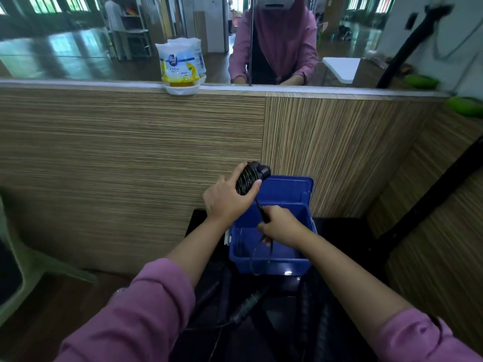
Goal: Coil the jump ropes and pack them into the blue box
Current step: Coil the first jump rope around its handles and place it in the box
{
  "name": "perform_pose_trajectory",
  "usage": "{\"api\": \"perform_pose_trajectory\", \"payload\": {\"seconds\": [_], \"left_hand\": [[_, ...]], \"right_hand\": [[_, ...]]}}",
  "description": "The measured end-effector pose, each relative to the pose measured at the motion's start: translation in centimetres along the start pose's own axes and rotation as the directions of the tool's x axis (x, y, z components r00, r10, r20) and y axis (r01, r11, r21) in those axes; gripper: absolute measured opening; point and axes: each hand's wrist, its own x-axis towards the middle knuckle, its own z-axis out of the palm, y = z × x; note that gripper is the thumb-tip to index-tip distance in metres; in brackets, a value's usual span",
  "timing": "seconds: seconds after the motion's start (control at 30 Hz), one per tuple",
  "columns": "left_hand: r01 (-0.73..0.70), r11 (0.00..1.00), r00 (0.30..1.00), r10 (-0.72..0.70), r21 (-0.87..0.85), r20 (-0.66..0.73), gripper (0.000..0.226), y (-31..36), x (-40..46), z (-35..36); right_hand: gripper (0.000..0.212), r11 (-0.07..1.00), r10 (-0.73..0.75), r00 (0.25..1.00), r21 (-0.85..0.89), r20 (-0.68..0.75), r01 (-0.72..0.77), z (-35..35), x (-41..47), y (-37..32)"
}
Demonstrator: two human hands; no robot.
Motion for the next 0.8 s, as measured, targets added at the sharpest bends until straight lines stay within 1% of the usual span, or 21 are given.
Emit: {"api": "perform_pose_trajectory", "payload": {"seconds": [0.07, 0.17, 0.23, 0.3, 0.33, 0.37, 0.4, 0.47, 0.5, 0.57, 0.67, 0.73, 0.8], "left_hand": [[0.034, 0.999, 0.999, -0.035, 0.025, 0.037, 0.064, -0.3, 0.1, 0.4], [0.073, 0.995, 0.995, -0.078, 0.070, 0.069, 0.065, -0.9, 0.3, 0.8], [0.078, 0.991, 0.993, -0.087, 0.109, 0.082, 0.065, -1.0, 0.3, 1.1], [0.085, 0.988, 0.991, -0.097, 0.131, 0.093, 0.065, -0.9, 0.3, 1.2], [0.084, 0.987, 0.990, -0.099, 0.141, 0.100, 0.065, -1.0, 0.4, 1.3], [0.082, 0.985, 0.989, -0.099, 0.149, 0.107, 0.065, -1.1, 0.4, 1.5], [0.083, 0.984, 0.988, -0.101, 0.155, 0.114, 0.065, -1.2, 0.4, 1.6], [0.081, 0.982, 0.986, -0.104, 0.170, 0.132, 0.066, -1.7, 0.2, 1.8], [0.070, 0.980, 0.985, -0.097, 0.187, 0.140, 0.066, -2.0, 0.1, 1.9], [0.043, 0.975, 0.984, -0.079, 0.220, 0.160, 0.066, -2.5, -0.3, 2.1], [-0.043, 0.958, 0.982, -0.011, 0.284, 0.188, 0.065, -2.8, -0.9, 2.5], [-0.154, 0.935, 0.971, 0.084, 0.319, 0.224, 0.065, -3.0, -1.6, 2.9], [-0.259, 0.918, 0.952, 0.190, 0.300, 0.240, 0.060, -3.2, -2.4, 3.2]], "right_hand": [[0.014, 0.998, 0.029, 0.998, -0.058, 0.047, -0.026, -0.3, -0.3, -0.1], [0.018, 0.999, 0.040, 0.996, -0.007, 0.074, -0.040, -1.1, -0.2, 0.0], [0.028, 0.999, 0.034, 0.997, 0.036, 0.064, -0.037, -1.4, -0.2, 0.0], [0.047, 0.997, 0.033, 0.996, 0.073, 0.081, -0.039, -1.3, -0.3, 0.1], [0.054, 0.997, 0.027, 0.995, 0.066, 0.099, -0.033, -1.3, -0.4, 0.1], [0.055, 0.998, 0.017, 0.993, 0.053, 0.119, -0.024, -1.4, -0.5, 0.0], [0.051, 0.999, 0.006, 0.992, 0.049, 0.128, -0.012, -1.5, -0.7, 0.0], [0.028, 0.998, -0.025, 0.990, 0.053, 0.136, 0.018, -2.2, -1.3, -0.2], [0.018, 0.998, -0.035, 0.988, 0.053, 0.148, 0.027, -2.6, -1.6, -0.3], [0.010, 0.996, -0.045, 0.983, 0.085, 0.175, 0.031, -3.2, -2.2, -0.6], [0.015, 0.990, -0.051, 0.988, 0.138, 0.149, 0.030, -3.7, -2.2, -0.7], [0.019, 0.992, -0.058, 0.991, 0.119, 0.117, 0.044, -4.0, -2.0, -0.9], [0.024, 0.991, -0.068, 0.995, 0.120, 0.075, 0.059, -4.2, -1.8, -1.1]]}}
